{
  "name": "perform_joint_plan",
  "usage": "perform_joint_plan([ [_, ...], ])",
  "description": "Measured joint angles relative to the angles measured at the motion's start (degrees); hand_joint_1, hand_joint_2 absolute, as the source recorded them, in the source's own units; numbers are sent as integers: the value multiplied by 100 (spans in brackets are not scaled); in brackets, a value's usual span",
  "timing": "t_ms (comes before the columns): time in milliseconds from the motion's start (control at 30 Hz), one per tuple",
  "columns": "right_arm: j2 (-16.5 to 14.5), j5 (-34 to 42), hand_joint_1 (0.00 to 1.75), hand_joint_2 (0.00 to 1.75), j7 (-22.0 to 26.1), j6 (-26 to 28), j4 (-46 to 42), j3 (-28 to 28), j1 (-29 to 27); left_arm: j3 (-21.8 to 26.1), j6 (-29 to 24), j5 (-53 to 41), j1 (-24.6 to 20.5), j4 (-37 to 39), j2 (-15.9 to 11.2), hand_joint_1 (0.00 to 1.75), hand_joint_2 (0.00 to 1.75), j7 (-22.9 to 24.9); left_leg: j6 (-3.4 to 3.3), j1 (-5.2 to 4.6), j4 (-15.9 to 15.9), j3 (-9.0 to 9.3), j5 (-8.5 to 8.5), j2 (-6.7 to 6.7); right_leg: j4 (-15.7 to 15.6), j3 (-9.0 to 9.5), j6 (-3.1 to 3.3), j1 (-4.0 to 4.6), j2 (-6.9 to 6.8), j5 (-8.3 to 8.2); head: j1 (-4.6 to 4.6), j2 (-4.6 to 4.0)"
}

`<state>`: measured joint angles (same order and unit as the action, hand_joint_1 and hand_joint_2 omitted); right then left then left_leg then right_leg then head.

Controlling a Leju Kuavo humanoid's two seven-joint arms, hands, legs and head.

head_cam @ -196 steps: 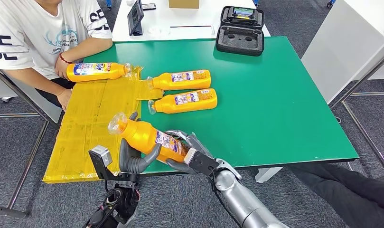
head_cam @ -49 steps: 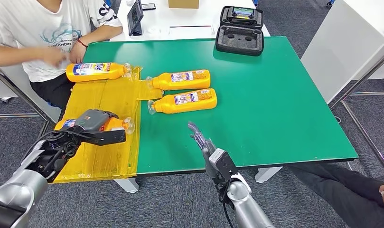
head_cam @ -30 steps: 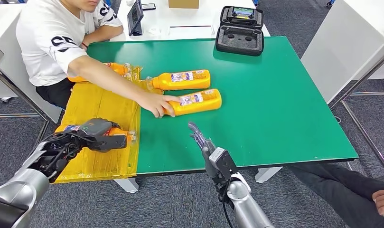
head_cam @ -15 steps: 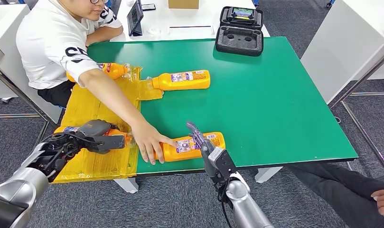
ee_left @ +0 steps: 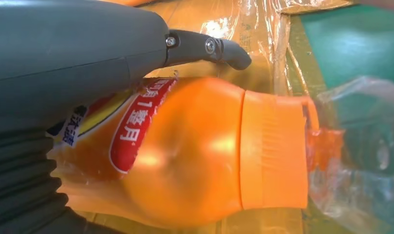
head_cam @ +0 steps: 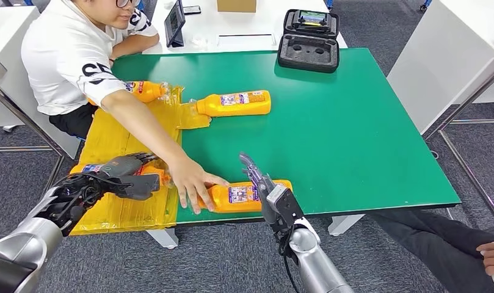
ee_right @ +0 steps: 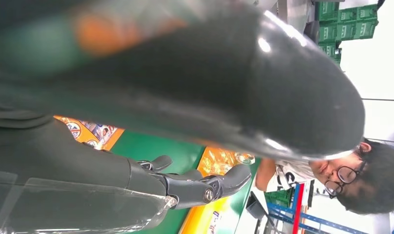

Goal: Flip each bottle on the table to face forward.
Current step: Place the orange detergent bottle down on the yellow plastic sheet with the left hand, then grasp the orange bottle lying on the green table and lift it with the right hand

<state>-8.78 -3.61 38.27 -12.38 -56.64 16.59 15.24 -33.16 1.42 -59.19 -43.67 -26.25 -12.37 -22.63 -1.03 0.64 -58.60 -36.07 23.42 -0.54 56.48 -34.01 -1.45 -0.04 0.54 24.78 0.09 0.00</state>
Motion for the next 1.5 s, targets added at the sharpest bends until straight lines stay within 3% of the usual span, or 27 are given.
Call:
perform_joint_plan([
  [267,-3,-2,0,0,23,79,109,1,47,113,119,369,41,0,1,0,0,-176,0,0,1,11,0,-3,0,11,1,0,-3,1,0,0],
  [667,-3,-2,0,0,10,117,134,1,35,414,-155,781,132,-2,86,0,0,-222,0,0,0,13,0,-3,-1,11,1,0,-4,1,-1,0],
  [933,-14,-2,0,0,-50,145,121,1,-46,694,-1456,946,273,-159,227,0,0,-317,0,0,0,8,0,2,0,3,0,0,-2,0,1,0],
  [1100,-22,-2,0,0,-105,156,80,0,-105,970,-3244,860,271,-521,287,0,0,-515,0,0,-1,3,0,2,0,-2,0,0,-2,0,0,0],
  [1200,-40,1,0,0,-132,147,78,0,-110,1222,-3964,706,306,-911,309,0,0,-767,0,1,0,2,0,3,0,-3,0,1,-1,0,1,0],
  [1400,-58,5,0,0,-144,124,78,0,-110,1580,-4151,538,381,-1443,328,0,0,-917,0,1,0,2,0,3,0,-3,1,1,-1,0,1,0],
  [1500,-60,21,0,0,-151,125,78,1,-109,1877,-4153,133,538,-1786,432,0,0,-1310,0,1,0,2,0,3,0,-4,1,0,-1,0,1,0],
])
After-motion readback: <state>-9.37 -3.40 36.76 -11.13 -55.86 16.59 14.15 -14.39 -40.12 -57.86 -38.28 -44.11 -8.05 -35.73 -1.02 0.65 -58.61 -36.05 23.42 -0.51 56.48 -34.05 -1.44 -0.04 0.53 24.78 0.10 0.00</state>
